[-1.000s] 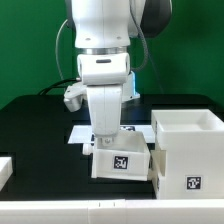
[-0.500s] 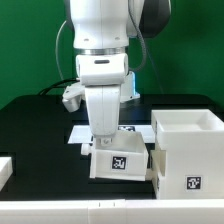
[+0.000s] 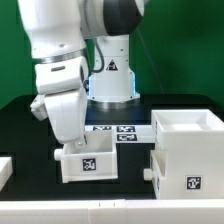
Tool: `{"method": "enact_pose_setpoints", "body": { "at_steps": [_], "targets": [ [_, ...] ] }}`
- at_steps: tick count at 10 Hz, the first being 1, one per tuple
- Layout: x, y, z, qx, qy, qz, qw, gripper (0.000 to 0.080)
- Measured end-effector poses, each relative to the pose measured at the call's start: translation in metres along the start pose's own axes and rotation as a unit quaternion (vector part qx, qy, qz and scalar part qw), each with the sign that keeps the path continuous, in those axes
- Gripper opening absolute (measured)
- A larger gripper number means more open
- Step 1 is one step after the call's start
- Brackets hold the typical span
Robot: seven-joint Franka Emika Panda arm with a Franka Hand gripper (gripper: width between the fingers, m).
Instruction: Assemble drawer
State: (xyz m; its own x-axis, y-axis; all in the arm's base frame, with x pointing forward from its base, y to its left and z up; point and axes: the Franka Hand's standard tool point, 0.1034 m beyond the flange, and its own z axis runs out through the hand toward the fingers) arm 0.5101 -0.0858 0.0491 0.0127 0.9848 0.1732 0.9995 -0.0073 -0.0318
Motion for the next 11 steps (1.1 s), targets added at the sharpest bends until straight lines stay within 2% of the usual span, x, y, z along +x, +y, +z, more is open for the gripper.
{"method": "enact_pose_setpoints", "body": {
  "at_steps": [2, 6, 7, 10, 11],
  "targets": [
    [0.007, 0.003, -0.002, -0.002, 0.001, 0.001, 1.0, 0.004],
    [0.043, 0.022, -0.023, -0.029, 0.003, 0.002, 1.0, 0.004],
    [0.041, 0.018, -0.018, -0.023, 0.004, 0.013, 1.0, 0.004],
    [0.038, 0.017, -0.016, -0.023, 0.004, 0.011, 1.0, 0.004],
    [0.023, 0.016, -0.014, -0.052, -0.006, -0.027, 0.998, 0.004]
  ]
}}
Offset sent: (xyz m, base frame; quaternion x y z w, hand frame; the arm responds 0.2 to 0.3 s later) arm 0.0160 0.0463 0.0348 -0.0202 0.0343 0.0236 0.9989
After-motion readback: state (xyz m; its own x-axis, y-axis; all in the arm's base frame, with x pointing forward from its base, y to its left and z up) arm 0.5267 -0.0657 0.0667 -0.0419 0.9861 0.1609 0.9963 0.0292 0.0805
